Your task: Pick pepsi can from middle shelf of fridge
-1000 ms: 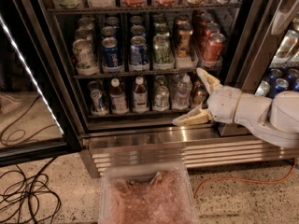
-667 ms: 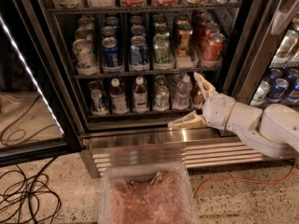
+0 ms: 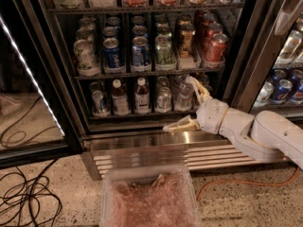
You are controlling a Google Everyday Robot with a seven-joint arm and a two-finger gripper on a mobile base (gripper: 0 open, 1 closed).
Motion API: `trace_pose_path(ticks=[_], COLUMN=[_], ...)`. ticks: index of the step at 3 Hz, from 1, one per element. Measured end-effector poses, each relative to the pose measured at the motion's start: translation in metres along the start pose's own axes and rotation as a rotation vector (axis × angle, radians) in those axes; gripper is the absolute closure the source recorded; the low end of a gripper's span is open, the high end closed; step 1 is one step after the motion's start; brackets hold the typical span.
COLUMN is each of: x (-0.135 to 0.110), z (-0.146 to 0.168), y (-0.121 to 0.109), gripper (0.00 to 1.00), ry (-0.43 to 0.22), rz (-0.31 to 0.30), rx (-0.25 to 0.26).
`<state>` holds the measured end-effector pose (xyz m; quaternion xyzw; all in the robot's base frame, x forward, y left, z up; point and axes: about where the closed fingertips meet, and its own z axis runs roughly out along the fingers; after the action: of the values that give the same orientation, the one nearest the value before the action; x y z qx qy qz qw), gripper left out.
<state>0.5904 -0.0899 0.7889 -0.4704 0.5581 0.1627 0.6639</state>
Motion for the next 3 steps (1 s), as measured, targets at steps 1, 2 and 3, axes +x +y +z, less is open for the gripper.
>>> trace_pose_path(ticks=[1,2,3], x=[0.001,0.005,-0.003], z=[0.003,0.026,0.049], y=[0.002,0.005,0.002], gripper=[0.00,0.00,0.00], ry=[-0.020,-0.070,-0.120], rz=[0.016,0.035,0.023], rx=[-0.003,-0.022,-0.032])
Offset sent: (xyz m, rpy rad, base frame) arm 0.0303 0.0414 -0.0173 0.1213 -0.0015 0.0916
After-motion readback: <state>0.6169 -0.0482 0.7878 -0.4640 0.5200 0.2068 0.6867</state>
